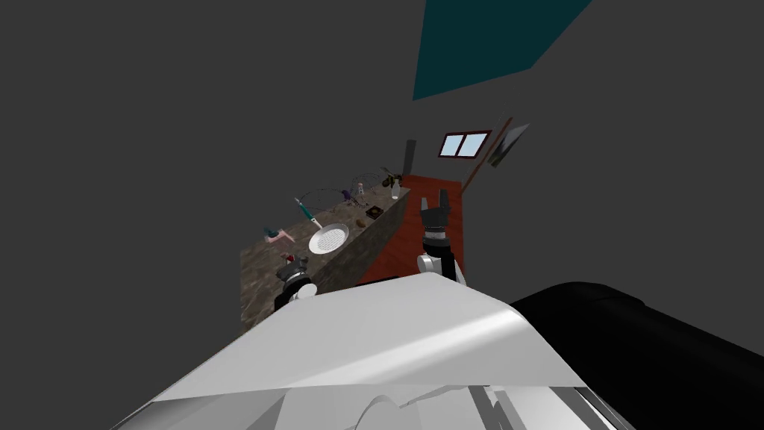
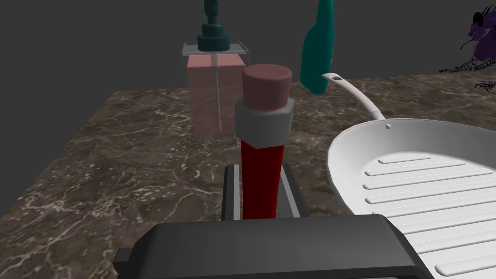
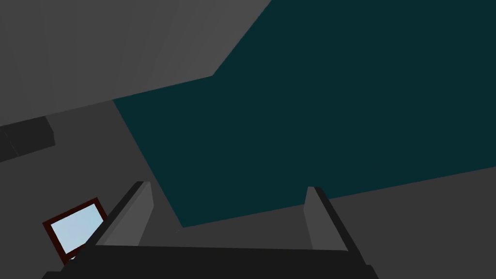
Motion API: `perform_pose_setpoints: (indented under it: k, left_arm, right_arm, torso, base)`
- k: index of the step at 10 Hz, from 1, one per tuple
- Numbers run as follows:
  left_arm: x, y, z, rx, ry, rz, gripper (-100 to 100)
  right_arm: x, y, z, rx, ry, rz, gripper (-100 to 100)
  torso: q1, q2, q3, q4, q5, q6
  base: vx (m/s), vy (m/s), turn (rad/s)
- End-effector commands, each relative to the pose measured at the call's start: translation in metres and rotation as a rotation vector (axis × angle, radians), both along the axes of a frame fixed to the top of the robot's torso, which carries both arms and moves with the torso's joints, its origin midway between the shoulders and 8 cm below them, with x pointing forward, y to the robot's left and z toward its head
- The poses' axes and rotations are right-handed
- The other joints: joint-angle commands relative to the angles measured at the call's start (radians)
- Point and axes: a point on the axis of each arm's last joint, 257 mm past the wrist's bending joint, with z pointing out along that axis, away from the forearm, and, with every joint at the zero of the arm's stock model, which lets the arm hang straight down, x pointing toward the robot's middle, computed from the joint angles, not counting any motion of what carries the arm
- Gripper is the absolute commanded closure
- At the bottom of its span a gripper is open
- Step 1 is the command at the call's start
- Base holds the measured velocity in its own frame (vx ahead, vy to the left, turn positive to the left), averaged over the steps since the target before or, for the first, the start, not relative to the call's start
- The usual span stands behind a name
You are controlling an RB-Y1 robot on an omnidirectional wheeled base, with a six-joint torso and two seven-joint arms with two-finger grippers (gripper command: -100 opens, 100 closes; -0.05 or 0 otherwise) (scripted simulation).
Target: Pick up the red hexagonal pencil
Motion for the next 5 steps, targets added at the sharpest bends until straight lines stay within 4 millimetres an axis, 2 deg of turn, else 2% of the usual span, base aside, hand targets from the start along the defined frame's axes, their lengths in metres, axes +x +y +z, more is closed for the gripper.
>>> perform_pose_setpoints:
  k: [1,2,3,4,5]
  left_arm:
    - [-0.015,0.005,0.007,0.007,-0.007,0.009,100]
    - [-0.024,0.007,0.006,0.012,0.003,0.016,100]
    - [-0.031,0.009,0.015,0.005,-0.013,0.021,100]
    - [-0.04,0.011,0.016,0.011,-0.006,0.028,100]
    - [-0.048,0.013,0.023,0.02,-0.01,0.032,100]
  right_arm:
    - [0.0,0.0,0.0,0.0,0.0,0.0,0]
    - [0.0,0.0,0.0,0.0,0.0,0.0,0]
    - [0.0,0.0,0.0,0.0,0.0,0.0,0]
    - [0.0,0.0,0.0,0.0,0.0,0.0,0]
    - [0.0,0.0,0.0,0.0,0.0,0.0,0]
  torso:
    - [0.0,0.0,0.0,0.0,0.0,0.0]
    - [0.0,-0.001,0.0,0.0,0.0,-0.001]
    - [0.001,0.001,0.0,0.0,0.0,-0.002]
    - [0.0,-0.001,0.0,0.0,0.0,0.0]
    - [0.001,0.0,0.0,0.0,0.0,-0.001]
  base:
    - [0.067,0.0,-0.139]
    - [0.033,-0.002,0.02]
    - [0.064,-0.006,-0.21]
    - [0.063,0.005,-0.117]
    - [0.029,0.002,0.018]
